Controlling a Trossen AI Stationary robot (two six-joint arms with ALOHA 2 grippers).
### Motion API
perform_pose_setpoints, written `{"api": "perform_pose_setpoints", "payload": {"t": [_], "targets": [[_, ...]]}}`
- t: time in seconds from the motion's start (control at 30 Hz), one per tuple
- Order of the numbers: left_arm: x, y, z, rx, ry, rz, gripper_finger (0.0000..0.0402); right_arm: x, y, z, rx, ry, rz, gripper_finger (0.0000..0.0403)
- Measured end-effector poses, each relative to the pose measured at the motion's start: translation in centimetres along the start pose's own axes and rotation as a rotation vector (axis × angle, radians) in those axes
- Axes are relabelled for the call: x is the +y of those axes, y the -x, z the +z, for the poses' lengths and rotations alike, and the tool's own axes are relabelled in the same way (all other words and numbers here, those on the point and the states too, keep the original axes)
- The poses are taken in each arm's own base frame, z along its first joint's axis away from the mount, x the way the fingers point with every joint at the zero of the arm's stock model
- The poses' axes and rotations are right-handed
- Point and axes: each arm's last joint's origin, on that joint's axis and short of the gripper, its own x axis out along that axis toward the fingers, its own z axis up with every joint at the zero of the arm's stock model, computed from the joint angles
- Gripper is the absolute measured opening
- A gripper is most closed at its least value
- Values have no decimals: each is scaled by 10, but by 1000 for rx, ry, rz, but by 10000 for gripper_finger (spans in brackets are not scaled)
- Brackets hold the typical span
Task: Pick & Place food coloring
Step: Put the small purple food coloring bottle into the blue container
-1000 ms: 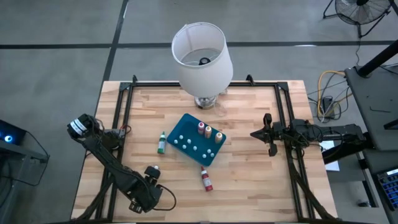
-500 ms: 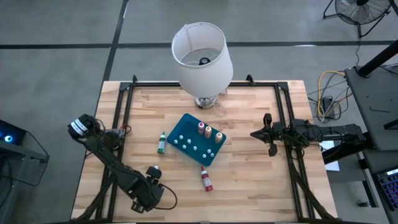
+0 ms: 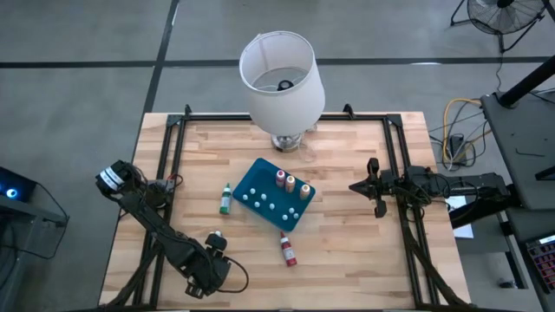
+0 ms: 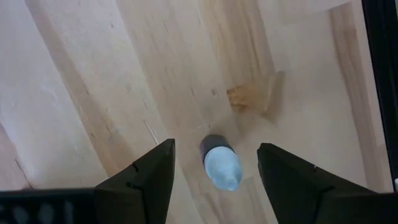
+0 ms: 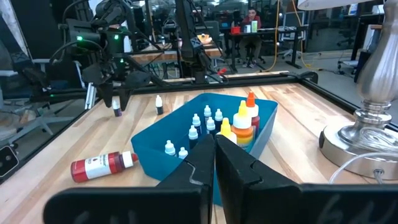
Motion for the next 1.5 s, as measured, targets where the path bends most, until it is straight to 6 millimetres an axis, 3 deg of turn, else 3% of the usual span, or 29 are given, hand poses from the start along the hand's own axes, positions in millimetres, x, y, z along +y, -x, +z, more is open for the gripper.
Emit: {"api": "perform_pose_setpoints", "payload": {"t": [0.37, 0.87, 1.5], "targets": [[1, -1, -2, 9, 9, 0, 194, 0, 0, 0, 0, 0, 0, 8], [0, -2, -2, 17, 9, -29, 109, 0, 0, 0, 1, 0, 0, 8], [2, -2, 0, 7, 12, -34, 50, 0, 0, 0, 0, 0, 0, 8]]}}
